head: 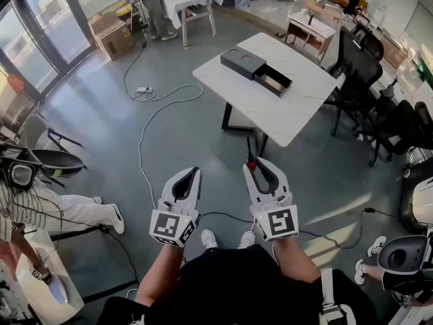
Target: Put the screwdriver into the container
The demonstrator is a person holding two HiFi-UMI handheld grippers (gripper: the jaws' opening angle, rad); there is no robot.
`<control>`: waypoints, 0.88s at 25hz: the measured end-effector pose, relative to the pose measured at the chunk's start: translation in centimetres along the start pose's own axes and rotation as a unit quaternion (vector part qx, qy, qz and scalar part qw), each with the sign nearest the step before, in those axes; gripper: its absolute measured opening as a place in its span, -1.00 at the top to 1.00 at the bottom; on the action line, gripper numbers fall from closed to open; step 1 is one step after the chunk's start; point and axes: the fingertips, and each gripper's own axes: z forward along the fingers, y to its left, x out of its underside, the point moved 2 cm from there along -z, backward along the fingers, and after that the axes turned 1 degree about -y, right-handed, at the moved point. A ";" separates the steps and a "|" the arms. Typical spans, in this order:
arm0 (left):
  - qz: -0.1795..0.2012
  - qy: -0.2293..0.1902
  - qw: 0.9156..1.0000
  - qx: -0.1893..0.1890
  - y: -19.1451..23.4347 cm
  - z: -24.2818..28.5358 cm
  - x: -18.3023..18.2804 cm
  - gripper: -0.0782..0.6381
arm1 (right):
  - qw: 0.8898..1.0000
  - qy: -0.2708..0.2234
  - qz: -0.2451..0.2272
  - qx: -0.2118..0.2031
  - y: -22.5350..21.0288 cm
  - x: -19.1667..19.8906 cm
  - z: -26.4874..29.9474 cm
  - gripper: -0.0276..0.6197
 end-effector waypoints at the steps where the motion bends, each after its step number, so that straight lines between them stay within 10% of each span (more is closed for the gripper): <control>1: -0.001 0.001 1.000 -0.001 0.2 -0.2 0.0 0.76 | 1.000 0.000 -0.001 0.001 0.2 0.0 0.0 0.62; 22: -0.006 0.003 1.000 0.029 4.9 -3.5 1.0 0.76 | 0.999 -0.008 0.025 0.043 4.2 -0.2 1.5 0.62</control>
